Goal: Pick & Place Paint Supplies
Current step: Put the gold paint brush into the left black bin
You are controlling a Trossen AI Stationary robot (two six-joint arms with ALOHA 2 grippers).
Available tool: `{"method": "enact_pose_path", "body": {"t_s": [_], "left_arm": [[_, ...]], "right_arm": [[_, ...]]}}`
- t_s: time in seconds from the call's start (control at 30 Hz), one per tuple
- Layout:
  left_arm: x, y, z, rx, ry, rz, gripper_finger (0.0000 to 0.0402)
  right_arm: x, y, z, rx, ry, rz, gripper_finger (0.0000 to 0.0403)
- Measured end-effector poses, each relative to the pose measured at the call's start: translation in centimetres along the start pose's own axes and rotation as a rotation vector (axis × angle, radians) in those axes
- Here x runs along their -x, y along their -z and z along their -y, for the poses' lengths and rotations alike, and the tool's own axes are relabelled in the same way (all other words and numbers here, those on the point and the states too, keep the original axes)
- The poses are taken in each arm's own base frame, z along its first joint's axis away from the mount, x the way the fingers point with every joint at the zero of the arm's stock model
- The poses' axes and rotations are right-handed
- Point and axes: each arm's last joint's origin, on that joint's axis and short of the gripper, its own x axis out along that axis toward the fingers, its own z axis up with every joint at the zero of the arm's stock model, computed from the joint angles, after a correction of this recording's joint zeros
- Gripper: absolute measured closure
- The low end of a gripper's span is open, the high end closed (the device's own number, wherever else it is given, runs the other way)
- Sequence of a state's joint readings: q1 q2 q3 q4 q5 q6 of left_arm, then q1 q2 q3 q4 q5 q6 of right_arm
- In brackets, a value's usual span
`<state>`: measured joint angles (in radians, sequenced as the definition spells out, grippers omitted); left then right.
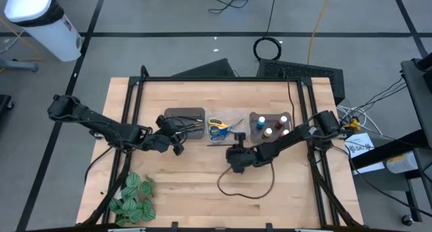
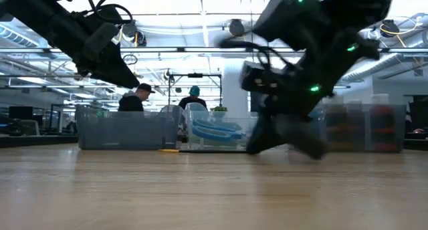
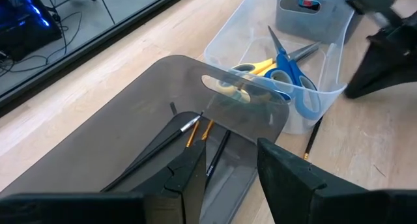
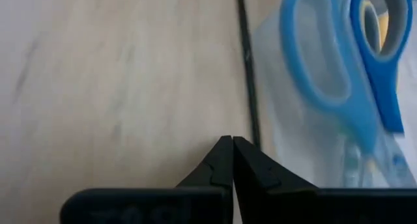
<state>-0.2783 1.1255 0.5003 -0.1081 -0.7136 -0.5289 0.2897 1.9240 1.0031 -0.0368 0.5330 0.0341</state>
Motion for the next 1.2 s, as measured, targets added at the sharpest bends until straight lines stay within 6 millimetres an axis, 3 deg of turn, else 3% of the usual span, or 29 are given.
{"method": "enact_pose_path", "body": {"t_s": [0.2, 0.37, 0.57, 0.7, 0.9, 1.2], "left_arm": [[0.0, 0.0, 0.0, 0.000, 0.002, -0.002, 0.0254], [0.0, 0.0, 0.0, 0.019, 0.016, -0.010, 0.0254], [0.0, 0.5, 1.3, 0.050, 0.309, -0.167, 0.0254], [-0.2, 0.7, 3.8, -0.056, 0.464, -0.079, 0.0254], [-3.4, 2.0, 6.4, -0.155, 0.429, -0.047, 0.0254], [-8.7, 2.6, 7.9, -0.224, 0.333, -0.143, 0.0254]], "right_arm": [[2.5, -1.3, 0.8, -0.027, -0.030, 0.080, 0.0403], [2.5, -1.4, 1.3, -0.065, 0.044, 0.084, 0.0403], [2.3, -1.5, 1.3, -0.082, 0.048, 0.088, 0.0403], [2.3, -1.6, 1.3, -0.090, 0.056, 0.101, 0.0403], [2.4, -2.1, 1.3, -0.113, 0.055, 0.142, 0.0403], [2.4, -2.0, 1.3, -0.111, 0.054, 0.139, 0.0403]]}}
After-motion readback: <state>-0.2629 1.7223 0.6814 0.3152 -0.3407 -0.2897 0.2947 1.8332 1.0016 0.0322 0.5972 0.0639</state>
